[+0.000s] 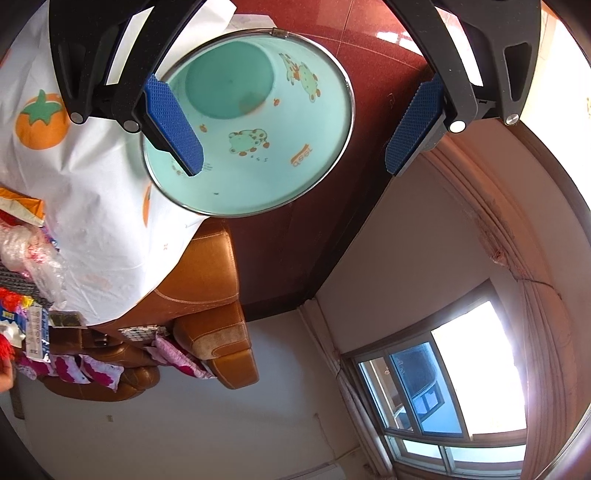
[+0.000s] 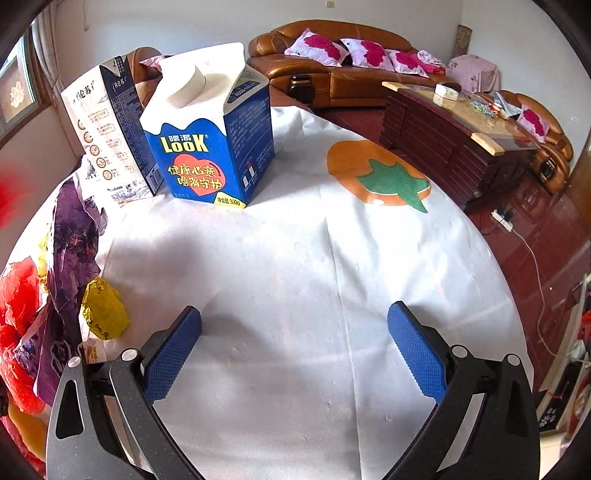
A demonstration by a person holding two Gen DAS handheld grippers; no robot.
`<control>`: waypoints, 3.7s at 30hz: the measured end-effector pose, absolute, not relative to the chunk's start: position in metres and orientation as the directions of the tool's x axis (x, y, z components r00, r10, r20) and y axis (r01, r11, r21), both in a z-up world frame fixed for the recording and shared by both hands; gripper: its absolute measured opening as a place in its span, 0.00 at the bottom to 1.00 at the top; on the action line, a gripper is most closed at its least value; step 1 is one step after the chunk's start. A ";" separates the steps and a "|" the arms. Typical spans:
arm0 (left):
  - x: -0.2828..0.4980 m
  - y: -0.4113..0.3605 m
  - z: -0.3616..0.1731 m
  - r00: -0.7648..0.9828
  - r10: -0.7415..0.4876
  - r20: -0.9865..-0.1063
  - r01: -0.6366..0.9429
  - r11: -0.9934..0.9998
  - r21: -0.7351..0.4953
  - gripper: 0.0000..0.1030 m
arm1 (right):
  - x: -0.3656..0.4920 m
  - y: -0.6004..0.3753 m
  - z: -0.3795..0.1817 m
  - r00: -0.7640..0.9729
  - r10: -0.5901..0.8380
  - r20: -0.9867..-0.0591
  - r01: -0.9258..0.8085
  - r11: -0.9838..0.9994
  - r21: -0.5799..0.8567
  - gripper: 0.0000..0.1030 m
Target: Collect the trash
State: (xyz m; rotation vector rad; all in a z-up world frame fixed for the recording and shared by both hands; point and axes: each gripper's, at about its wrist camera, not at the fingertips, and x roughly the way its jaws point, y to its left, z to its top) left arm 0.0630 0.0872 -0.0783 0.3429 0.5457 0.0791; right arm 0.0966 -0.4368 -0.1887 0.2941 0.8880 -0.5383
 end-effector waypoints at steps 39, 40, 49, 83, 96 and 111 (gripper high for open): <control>0.022 -0.002 -0.036 0.889 0.038 -0.456 0.124 0.939 0.320 0.94 | 0.011 -0.363 -0.113 0.655 -0.361 -0.664 0.491 0.871 0.012 0.96; 0.019 -0.002 -0.034 0.892 0.030 -0.451 0.130 0.939 0.320 0.94 | 0.001 -0.345 -0.103 0.683 -0.352 -0.640 0.459 0.888 0.000 0.96; -0.013 -0.010 -0.011 0.928 0.035 -0.372 0.107 0.929 0.353 0.94 | -0.078 -0.213 -0.039 0.821 -0.375 -0.430 0.354 0.926 -0.132 0.96; -0.021 0.011 0.004 0.918 0.059 -0.391 0.086 0.935 0.344 0.94 | -0.096 -0.154 -0.022 0.898 -0.236 -0.371 0.222 0.972 -0.082 0.96; -0.019 0.015 0.006 0.919 0.072 -0.387 0.072 0.936 0.344 0.94 | -0.097 -0.154 -0.022 0.900 -0.239 -0.363 0.224 0.971 -0.083 0.96; -0.019 0.016 0.007 0.920 0.074 -0.384 0.067 0.937 0.343 0.94 | -0.097 -0.154 -0.022 0.900 -0.237 -0.366 0.221 0.972 -0.084 0.96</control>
